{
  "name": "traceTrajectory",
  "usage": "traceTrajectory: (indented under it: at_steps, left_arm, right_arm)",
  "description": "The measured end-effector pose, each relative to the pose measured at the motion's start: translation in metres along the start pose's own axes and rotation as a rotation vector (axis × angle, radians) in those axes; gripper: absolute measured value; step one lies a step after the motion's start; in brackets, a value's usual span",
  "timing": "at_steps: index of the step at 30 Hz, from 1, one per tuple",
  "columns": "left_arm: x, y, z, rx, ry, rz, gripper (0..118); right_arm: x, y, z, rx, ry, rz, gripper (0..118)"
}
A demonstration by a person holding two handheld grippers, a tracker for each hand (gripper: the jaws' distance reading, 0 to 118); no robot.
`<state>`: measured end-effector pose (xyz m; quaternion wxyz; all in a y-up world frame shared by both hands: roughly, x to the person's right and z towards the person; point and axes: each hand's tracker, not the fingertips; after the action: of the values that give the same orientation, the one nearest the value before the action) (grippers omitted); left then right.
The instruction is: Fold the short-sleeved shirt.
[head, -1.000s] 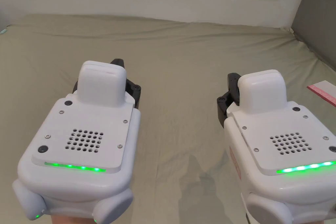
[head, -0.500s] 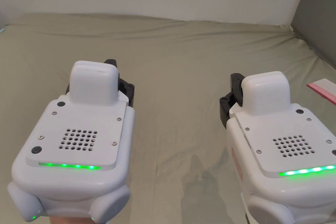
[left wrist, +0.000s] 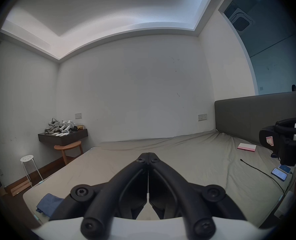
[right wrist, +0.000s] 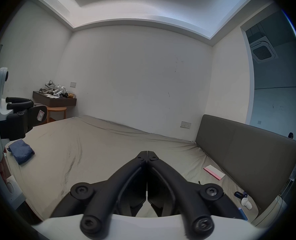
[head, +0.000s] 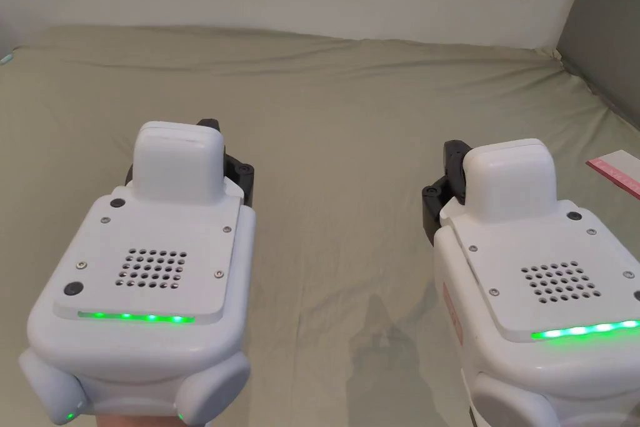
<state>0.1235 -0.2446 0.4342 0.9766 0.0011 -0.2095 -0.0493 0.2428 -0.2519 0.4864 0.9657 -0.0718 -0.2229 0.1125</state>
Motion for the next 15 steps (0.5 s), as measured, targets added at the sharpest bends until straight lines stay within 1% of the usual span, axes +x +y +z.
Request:
traceTrajectory:
  at_steps: [1, 2, 3, 4, 5, 6, 7, 8, 12, 15]
  left_arm:
    - [0.0, 0.0, 0.0, 0.0, 0.001, -0.004, 0]
    - [0.0, 0.0, 0.0, 0.002, 0.005, -0.011, 0]
    - [0.0, 0.0, 0.0, 0.005, 0.01, -0.016, 10]
    - [0.0, 0.001, 0.0, 0.006, 0.007, -0.017, 31]
    - [0.0, 0.001, 0.0, 0.002, 0.0, -0.019, 73]
    - [-0.001, 0.002, -0.002, -0.011, -0.02, -0.016, 99]
    - [-0.002, 0.003, -0.002, -0.013, -0.034, -0.012, 113]
    - [-0.002, 0.003, -0.001, -0.007, -0.032, -0.013, 118]
    - [-0.002, 0.004, 0.0, 0.003, -0.026, -0.032, 118]
    - [-0.004, 0.007, 0.001, -0.003, -0.031, -0.021, 118]
  right_arm:
    - [0.001, 0.0, 0.0, 0.001, -0.001, -0.001, 3]
    - [0.002, 0.001, -0.001, 0.002, 0.001, -0.004, 11]
    - [0.003, 0.002, -0.002, -0.002, 0.005, -0.011, 30]
    - [0.005, 0.002, -0.004, -0.005, 0.005, -0.022, 62]
    - [0.006, 0.004, -0.005, -0.01, 0.028, -0.043, 104]
    - [0.008, 0.004, -0.008, -0.007, 0.013, -0.048, 118]
    - [0.008, 0.008, -0.001, 0.028, 0.019, -0.058, 118]
    - [0.009, 0.011, 0.001, 0.032, 0.007, -0.057, 118]
    - [0.009, 0.022, -0.001, -0.032, 0.026, -0.05, 118]
    - [0.014, 0.033, 0.001, -0.075, 0.053, -0.12, 118]
